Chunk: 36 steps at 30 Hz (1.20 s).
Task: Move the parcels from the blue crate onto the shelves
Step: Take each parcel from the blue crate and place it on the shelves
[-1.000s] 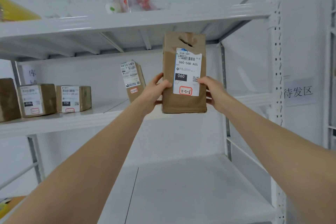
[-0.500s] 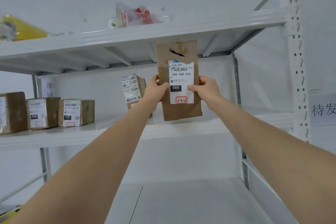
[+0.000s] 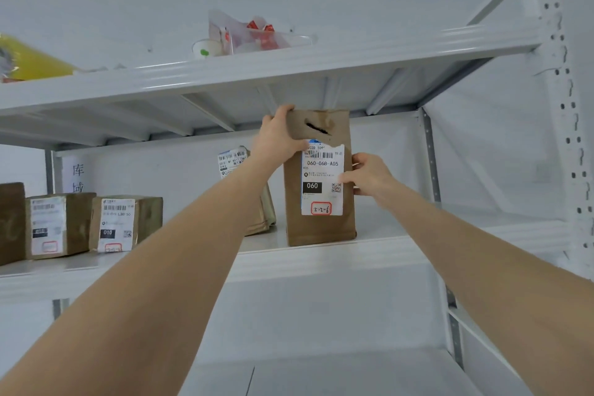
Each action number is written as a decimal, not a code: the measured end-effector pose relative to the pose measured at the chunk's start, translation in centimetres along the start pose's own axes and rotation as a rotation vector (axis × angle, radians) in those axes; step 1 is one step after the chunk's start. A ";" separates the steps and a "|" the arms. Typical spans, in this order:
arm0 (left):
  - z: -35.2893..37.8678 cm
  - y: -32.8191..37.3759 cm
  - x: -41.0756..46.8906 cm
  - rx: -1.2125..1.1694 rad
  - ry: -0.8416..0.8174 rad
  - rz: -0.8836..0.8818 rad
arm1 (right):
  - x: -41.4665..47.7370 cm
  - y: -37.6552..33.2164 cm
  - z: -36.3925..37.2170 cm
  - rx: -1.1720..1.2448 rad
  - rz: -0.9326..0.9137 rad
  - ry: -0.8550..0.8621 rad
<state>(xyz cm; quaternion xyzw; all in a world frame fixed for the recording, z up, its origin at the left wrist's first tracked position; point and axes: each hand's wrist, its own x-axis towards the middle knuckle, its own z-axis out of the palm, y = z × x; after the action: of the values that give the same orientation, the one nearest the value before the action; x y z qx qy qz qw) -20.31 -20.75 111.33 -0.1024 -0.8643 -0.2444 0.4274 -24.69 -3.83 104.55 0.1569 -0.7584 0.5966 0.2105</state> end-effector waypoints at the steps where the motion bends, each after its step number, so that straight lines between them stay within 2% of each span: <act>1: 0.0 -0.3 0.4 0.007 -0.011 0.006 | 0.4 -0.4 -0.1 -0.043 -0.026 0.033; 4: 0.0 -0.9 1.5 0.040 -0.027 0.026 | 1.4 -2.5 -0.6 -0.191 -0.184 0.225; 8: 0.3 -1.5 2.2 0.060 -0.058 0.041 | 2.7 -5.2 -0.2 -0.361 -0.351 0.201; 13: 0.3 -1.9 2.2 0.046 -0.113 0.013 | 4.1 -6.1 0.7 -0.603 -0.338 0.079; 22: 0.7 -2.1 2.3 -0.019 -0.113 -0.001 | 4.2 -5.9 0.3 -0.577 -0.296 0.121; 26: 1.4 -2.1 2.5 0.070 -0.085 0.033 | 3.5 -5.9 0.0 -0.584 -0.239 0.042; 29: 1.5 -1.9 2.4 0.129 -0.126 0.032 | 3.1 -6.2 0.1 -0.606 -0.212 -0.001; 36: 1.3 -1.1 1.9 0.289 -0.124 0.029 | 3.3 -6.0 0.3 -0.707 -0.236 0.019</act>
<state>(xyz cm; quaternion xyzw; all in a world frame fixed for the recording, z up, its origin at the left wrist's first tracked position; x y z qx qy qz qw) -22.82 -21.12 111.74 -0.0670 -0.9136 -0.1047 0.3871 -24.66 -5.51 111.25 0.1551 -0.8923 0.2709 0.3260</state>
